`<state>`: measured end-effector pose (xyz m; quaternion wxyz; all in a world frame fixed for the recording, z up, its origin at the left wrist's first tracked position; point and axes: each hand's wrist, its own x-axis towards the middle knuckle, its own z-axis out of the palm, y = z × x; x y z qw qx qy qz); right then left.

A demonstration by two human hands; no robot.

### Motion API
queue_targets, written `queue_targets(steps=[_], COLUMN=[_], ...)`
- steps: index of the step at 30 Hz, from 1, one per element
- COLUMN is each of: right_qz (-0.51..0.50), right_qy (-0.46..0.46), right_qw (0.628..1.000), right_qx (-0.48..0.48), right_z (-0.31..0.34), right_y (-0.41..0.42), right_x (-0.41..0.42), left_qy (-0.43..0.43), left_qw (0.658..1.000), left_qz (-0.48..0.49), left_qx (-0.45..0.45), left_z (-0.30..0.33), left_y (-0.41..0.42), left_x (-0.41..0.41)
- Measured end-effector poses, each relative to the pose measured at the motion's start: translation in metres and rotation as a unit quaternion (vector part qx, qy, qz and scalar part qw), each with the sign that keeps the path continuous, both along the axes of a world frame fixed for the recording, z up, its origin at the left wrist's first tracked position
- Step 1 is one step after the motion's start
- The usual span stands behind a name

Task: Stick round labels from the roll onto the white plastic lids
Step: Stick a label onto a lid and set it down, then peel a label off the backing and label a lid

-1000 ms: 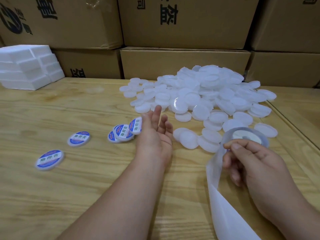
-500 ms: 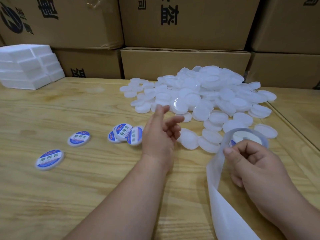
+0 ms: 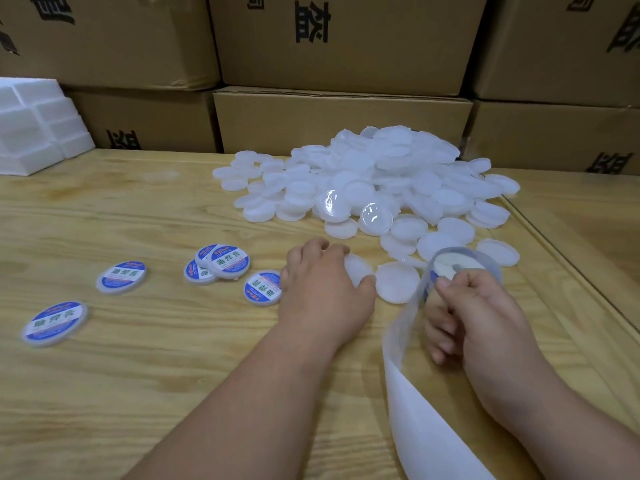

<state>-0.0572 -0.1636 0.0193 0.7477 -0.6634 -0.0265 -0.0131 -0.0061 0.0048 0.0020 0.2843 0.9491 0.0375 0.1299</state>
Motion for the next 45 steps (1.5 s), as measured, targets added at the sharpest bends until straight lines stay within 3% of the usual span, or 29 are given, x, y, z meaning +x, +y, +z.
queue_targets(steps=[7, 14, 18, 22, 26, 31, 38, 45], right_qz=[0.026, 0.067, 0.07, 0.042, 0.009, -0.05, -0.112, -0.087], right_qy=[0.005, -0.003, 0.002, -0.005, 0.011, -0.029, 0.046, 0.068], right_qw=[1.0, 0.997, 0.997, 0.999, 1.0, 0.997, 0.991, 0.992], right_qx=[0.004, 0.022, 0.024, 0.011, 0.025, -0.046, -0.064, -0.055], right_z=[0.001, 0.0, 0.005, 0.003, 0.0, -0.003, -0.002, 0.008], right_y=[0.0, -0.005, -0.007, -0.005, -0.003, -0.002, -0.01, -0.015], right_x=[0.0, -0.002, -0.002, -0.002, 0.0, -0.002, 0.009, 0.009], left_qy=[-0.088, -0.188, -0.141, -0.141, -0.06, -0.039, -0.081, -0.099], left_qw=[0.992, 0.946, 0.914, 0.922, 0.948, 0.951, 0.926, 0.903], left_qz=[-0.042, -0.145, -0.189, -0.235, -0.249, -0.272, -0.333, -0.365], left_qx=[-0.082, -0.22, -0.328, -0.273, -0.186, -0.144, -0.162, -0.205], left_z=[0.0, 0.009, 0.011, 0.015, 0.015, 0.017, 0.02, 0.02], left_y=[0.0, -0.005, -0.012, -0.017, -0.018, -0.017, -0.023, -0.031], left_x=[0.0, -0.008, -0.016, -0.02, -0.022, -0.024, -0.032, -0.037])
